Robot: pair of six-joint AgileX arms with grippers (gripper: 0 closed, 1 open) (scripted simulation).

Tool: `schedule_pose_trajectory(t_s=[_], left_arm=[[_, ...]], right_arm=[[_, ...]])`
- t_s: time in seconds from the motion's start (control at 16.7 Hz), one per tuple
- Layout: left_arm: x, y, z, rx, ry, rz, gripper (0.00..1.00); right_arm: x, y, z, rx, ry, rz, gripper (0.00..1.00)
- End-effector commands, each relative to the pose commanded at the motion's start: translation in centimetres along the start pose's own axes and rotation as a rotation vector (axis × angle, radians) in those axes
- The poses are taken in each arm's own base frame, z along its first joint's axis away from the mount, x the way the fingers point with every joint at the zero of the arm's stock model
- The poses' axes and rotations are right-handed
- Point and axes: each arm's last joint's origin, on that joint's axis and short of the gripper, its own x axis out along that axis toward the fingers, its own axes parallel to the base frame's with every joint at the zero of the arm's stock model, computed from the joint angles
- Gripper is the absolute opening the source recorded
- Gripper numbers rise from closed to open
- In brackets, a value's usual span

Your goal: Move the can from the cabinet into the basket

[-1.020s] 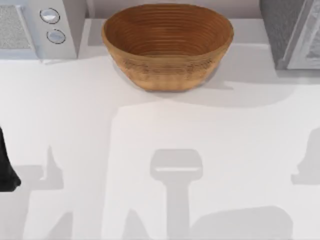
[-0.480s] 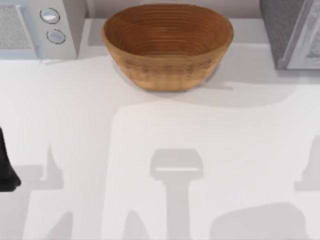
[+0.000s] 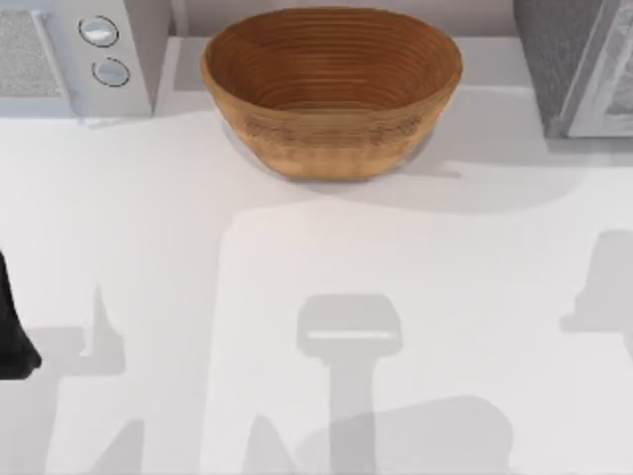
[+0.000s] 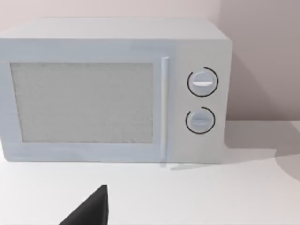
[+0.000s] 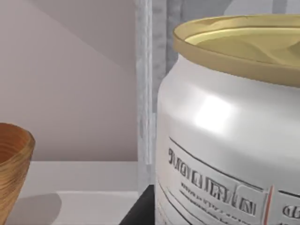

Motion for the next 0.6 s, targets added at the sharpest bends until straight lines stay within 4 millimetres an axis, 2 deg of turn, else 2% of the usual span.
schedule_pose_trajectory(t_s=[0.18,0.36,0.48,0.6], left_arm=[[0.0,0.0,0.0,0.000,0.000,0.000,1.00],[0.0,0.0,0.0,0.000,0.000,0.000,1.00],[0.0,0.0,0.0,0.000,0.000,0.000,1.00],[0.0,0.0,0.0,0.000,0.000,0.000,1.00]], right_arm=[[3.2,1.5,4.6,0.003,-0.008,-0.003,0.00],[8.3,4.4,8.3,0.004,-0.002,-0.007,0.00],[12.4,7.4,9.5,0.002,0.008,-0.010,0.00],[16.6,11.1,9.6,-0.001,0.019,-0.012,0.00]])
